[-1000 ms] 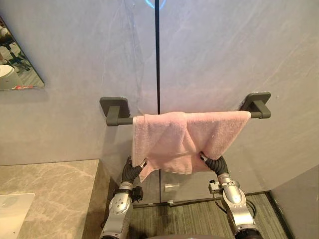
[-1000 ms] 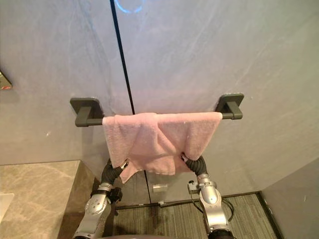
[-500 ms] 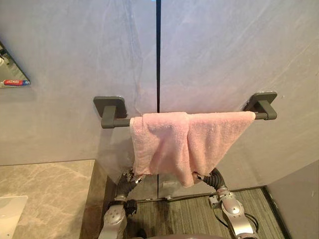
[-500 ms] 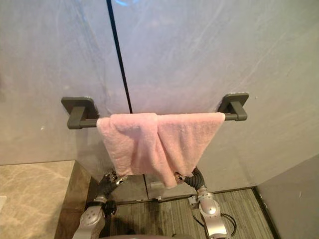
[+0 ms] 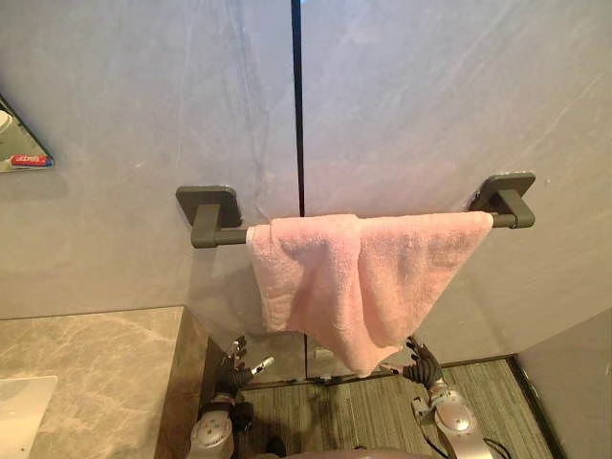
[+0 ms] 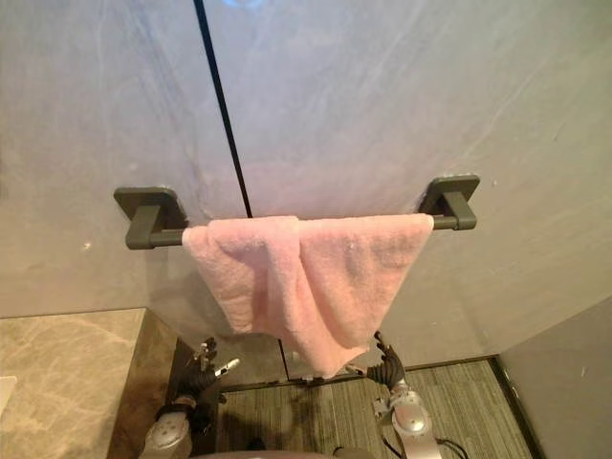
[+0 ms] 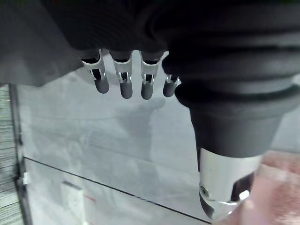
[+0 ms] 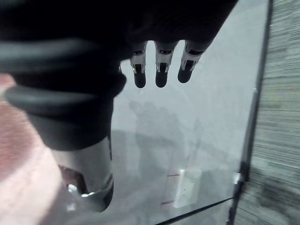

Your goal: Organize washtable

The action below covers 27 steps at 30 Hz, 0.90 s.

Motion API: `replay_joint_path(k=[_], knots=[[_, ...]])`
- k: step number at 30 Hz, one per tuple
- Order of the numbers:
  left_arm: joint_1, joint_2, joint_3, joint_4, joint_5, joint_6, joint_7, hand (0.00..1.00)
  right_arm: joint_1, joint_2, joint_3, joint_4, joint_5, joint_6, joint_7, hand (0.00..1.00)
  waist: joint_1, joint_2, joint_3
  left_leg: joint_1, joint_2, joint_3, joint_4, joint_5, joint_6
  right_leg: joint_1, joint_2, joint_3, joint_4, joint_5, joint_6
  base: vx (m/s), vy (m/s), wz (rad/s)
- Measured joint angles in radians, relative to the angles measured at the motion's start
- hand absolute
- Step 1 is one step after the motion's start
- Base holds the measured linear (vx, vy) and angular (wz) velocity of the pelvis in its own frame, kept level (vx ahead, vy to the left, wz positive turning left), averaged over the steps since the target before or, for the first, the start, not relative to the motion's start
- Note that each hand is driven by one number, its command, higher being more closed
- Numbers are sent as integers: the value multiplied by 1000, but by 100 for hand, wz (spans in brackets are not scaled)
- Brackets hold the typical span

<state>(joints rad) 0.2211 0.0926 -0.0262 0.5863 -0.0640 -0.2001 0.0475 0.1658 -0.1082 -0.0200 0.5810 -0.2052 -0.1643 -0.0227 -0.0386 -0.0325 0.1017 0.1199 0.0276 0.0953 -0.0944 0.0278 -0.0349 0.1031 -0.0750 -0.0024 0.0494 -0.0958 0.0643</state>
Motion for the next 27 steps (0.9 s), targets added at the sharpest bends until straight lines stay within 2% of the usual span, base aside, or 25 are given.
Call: replay_joint_path(k=[14, 17, 27], knots=[[-4, -6, 35, 236, 20, 19, 20, 0, 17, 10, -50, 231, 11, 41, -41, 0, 0, 14, 1, 24, 0, 11, -1, 0, 0, 15, 0, 4, 4, 0, 0, -18, -8, -1], [-5, -10, 38, 253, 39, 19, 22, 0, 18, 16, -67, 265, 11, 55, -43, 0, 0, 17, 1, 24, 1, 12, -1, 0, 0, 15, 0, 5, 4, 0, 0, 0, 0, 0], [-30, -13, 41, 309, 39, 17, 24, 0, 16, 22, -106, 324, 38, 57, -62, 0, 0, 19, 1, 29, 2, 20, -3, 0, -1, 18, 1, 9, 5, 0, 0, 0, 0, 0]])
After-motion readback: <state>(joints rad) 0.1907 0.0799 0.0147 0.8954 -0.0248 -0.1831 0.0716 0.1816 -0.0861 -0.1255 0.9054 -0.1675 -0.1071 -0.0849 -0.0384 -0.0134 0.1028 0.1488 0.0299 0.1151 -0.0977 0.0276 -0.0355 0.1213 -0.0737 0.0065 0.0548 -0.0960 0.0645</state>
